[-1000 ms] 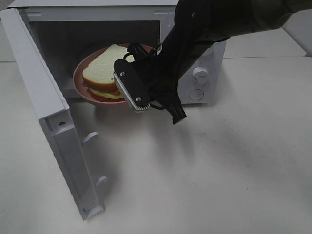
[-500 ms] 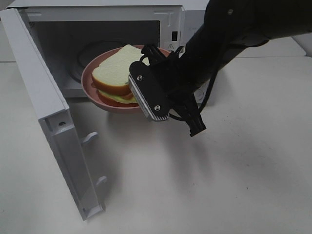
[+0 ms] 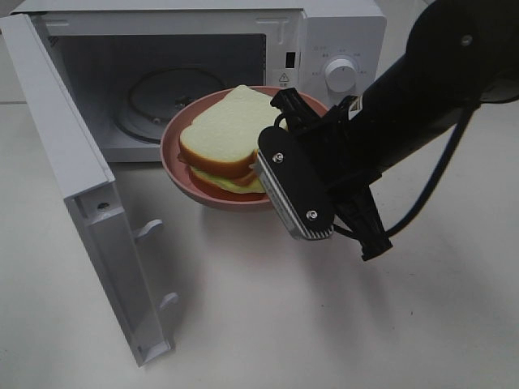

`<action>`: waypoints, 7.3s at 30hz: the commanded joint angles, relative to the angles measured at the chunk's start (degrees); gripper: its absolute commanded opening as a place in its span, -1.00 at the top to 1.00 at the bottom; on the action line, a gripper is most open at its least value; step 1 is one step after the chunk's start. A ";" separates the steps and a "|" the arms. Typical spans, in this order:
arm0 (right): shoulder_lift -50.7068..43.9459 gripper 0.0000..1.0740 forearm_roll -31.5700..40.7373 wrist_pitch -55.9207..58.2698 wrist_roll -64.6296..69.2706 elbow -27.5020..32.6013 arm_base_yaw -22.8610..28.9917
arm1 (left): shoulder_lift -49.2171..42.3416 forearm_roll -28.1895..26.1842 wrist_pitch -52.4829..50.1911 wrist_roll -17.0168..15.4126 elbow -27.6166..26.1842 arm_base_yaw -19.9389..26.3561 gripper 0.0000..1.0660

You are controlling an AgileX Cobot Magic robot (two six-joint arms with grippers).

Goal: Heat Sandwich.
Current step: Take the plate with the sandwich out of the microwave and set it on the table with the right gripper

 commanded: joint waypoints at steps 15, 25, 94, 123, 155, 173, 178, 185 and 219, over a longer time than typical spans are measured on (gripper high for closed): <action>-13.01 1.00 0.23 -1.32 4.13 11.69 0.11 | -0.92 -0.34 -0.52 0.11 0.00 -0.06 -0.83; -22.57 1.00 -0.06 -0.63 5.84 18.91 0.11 | -0.92 -0.34 -0.52 0.11 0.00 -0.06 -0.83; -36.33 0.97 -57.01 17.53 98.84 24.92 0.00 | -0.92 -0.34 -0.52 0.11 0.00 -0.06 -0.83; -12.61 0.97 -62.85 28.59 133.44 5.10 -0.06 | -0.92 -0.34 -0.52 0.11 0.00 -0.06 -0.83; -2.46 0.95 -69.56 29.22 151.83 6.25 -0.06 | -0.92 -0.34 -0.52 0.11 0.00 -0.06 -0.83; -2.46 0.95 -78.50 22.98 165.64 15.30 -0.06 | -0.92 -0.34 -0.52 0.11 0.00 -0.06 -0.83; -2.12 0.97 -79.70 22.86 166.22 15.58 -0.06 | -0.92 -0.34 -0.52 0.11 0.00 -0.06 -0.83; 1.20 0.99 -80.10 22.57 167.48 15.58 -0.06 | -0.92 -0.34 -0.52 0.11 0.00 -0.06 -0.83; 9.68 0.93 -88.52 12.38 175.10 16.90 -8.08 | -0.92 -0.34 -0.52 0.11 0.00 -0.06 -0.83</action>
